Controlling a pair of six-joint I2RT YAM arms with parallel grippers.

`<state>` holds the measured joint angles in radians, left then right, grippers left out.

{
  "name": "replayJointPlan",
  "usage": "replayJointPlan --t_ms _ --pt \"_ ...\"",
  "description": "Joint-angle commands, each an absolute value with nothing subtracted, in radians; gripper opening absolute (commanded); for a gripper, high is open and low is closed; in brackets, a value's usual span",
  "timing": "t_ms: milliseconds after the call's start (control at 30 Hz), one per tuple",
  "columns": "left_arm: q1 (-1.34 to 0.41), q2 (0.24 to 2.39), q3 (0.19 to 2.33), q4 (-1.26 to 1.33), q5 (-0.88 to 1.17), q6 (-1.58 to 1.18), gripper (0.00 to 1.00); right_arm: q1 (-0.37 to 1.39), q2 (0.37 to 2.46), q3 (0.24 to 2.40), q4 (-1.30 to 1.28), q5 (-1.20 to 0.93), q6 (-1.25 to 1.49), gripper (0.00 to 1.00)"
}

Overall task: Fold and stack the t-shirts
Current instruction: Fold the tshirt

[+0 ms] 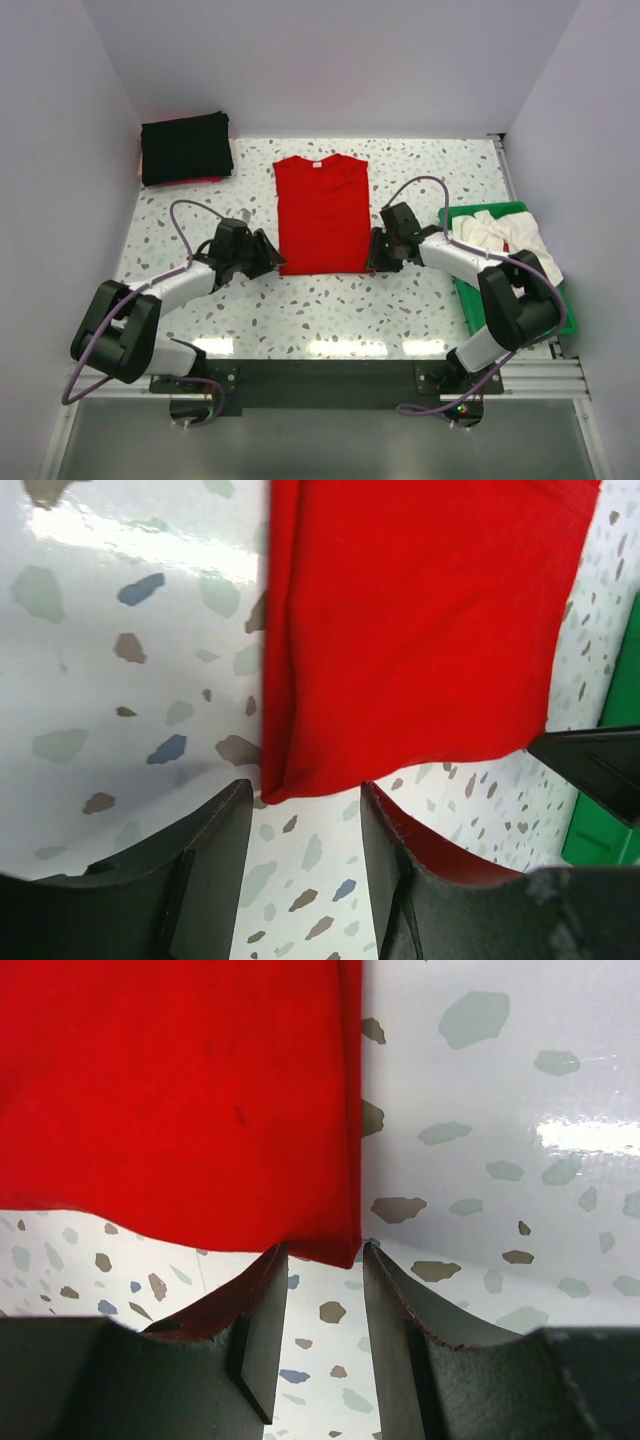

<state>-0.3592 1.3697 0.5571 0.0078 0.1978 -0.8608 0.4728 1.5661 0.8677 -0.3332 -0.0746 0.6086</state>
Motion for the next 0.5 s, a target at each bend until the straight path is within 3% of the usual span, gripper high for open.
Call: replayJointPlan --t_ms 0,467 --pt "-0.377 1.336 0.532 0.110 0.238 -0.861 0.52 0.472 1.525 0.845 -0.265 -0.090 0.638 0.40" --pt "-0.387 1.399 0.529 0.109 0.193 -0.865 0.47 0.474 1.431 0.827 -0.271 -0.048 0.673 0.43"
